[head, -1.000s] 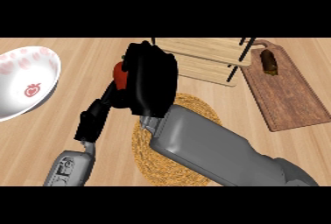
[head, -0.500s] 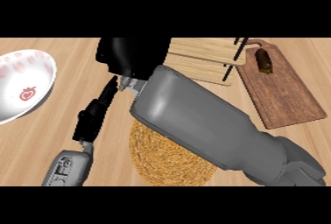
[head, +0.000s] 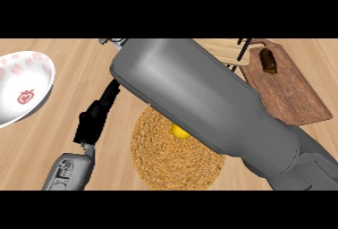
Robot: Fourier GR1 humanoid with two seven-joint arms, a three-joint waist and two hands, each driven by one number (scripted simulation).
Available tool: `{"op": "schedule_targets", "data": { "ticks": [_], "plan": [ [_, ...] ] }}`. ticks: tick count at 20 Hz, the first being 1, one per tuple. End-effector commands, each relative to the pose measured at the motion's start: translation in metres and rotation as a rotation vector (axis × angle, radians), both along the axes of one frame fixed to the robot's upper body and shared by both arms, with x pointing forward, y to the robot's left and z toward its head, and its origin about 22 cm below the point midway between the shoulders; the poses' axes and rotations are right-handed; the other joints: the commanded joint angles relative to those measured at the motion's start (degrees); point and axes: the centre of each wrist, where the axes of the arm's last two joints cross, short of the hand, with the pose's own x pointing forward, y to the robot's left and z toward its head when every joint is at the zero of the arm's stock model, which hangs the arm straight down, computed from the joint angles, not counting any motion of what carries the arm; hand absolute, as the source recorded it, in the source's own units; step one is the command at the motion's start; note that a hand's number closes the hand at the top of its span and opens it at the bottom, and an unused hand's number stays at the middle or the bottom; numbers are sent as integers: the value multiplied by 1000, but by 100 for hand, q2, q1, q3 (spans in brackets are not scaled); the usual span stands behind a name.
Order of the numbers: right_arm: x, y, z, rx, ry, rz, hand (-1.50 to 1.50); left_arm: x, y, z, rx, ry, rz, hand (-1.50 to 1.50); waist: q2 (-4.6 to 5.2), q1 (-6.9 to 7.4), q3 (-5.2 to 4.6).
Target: Pick the bell pepper from the placemat and place it in the tiered shelf
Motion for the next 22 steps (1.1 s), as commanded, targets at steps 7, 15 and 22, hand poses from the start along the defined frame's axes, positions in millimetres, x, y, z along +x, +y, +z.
{"op": "schedule_targets", "data": {
  "ticks": [7, 15, 22],
  "plan": [
    [5, 14, 33, 96, 13, -260, 150, -1, 6, 1, -3, -10, -9, 0, 54, -8, 3],
    [27, 10, 29, -13, -1, -321, 150, -6, 0, -4, 11, -20, 1, 0, 117, -41, 7],
    [49, -1, 6, -143, -21, -310, 150, -1, 1, 5, -3, -14, 21, 0, 113, -103, 16]
  ]
}}
